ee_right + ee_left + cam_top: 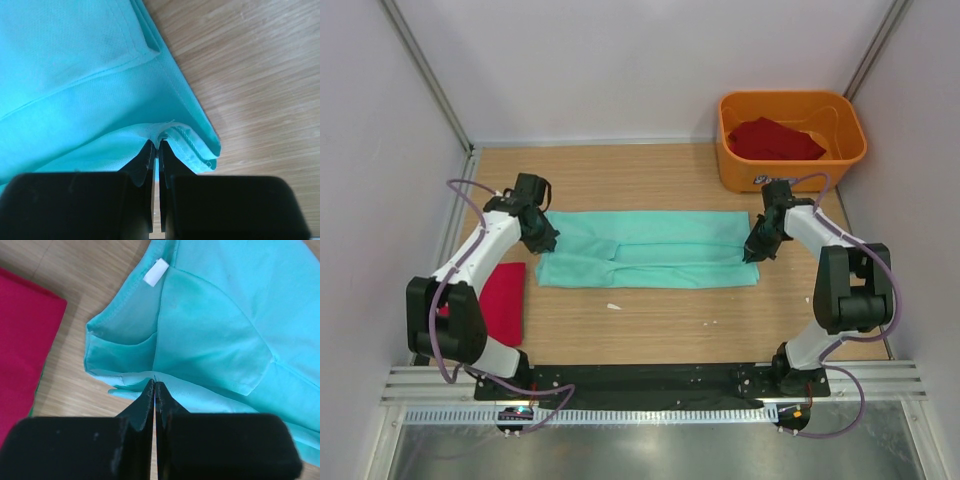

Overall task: Fold and stack the t-shirts
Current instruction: Fold the tshirt

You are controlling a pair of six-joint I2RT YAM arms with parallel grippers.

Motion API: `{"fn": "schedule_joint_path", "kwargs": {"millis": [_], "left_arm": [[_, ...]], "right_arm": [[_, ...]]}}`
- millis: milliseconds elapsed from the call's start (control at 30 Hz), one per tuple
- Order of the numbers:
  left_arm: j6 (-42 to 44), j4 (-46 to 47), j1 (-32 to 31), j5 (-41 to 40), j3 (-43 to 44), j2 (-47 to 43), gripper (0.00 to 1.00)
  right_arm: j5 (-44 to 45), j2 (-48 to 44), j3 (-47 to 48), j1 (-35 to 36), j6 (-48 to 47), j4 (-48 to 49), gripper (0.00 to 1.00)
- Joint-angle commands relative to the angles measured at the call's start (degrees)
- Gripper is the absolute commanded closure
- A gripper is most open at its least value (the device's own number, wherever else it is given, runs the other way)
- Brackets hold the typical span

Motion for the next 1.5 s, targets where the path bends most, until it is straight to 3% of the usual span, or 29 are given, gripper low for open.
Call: {"fn": "schedule_joint_path", "kwargs": {"millis": [0, 1067, 1133, 1200, 1367, 1433, 1467], "left_arm": [[2.66, 2.31, 0.66, 1.02, 3.97, 2.03, 1.00], [7.05, 0.99, 3.21, 4.89, 16.19, 17.41, 1.00], [7.23, 1.16, 3.29, 4.71, 16.72, 18.12, 1.00], [7.58, 1.60, 3.30, 3.93, 17.33, 19.35, 1.00], [8.55, -0.06, 3.82, 3.04, 21.02, 23.74, 0.99], [8.72, -1.03, 3.73, 2.96, 21.90, 23.49, 0.91], [9.25, -1.03, 3.73, 2.96, 21.65, 22.70, 0.80]], "right_arm": [[-0.79, 1.81, 3.60, -0.61, -1.13, 1.55, 0.98], [-2.38, 12.45, 11.77, -1.93, 0.36, 3.04, 0.94], [-2.38, 12.89, 12.12, -3.60, 0.10, 3.31, 0.91], [-2.20, 13.94, 12.56, -3.95, -0.69, 3.92, 0.78], [-0.01, 16.32, 18.35, -4.48, -5.69, 2.61, 0.62], [2.26, 14.93, 20.64, -4.39, -7.54, -0.29, 0.59], [2.72, 13.70, 20.74, -4.39, -8.16, -0.99, 0.58]]}}
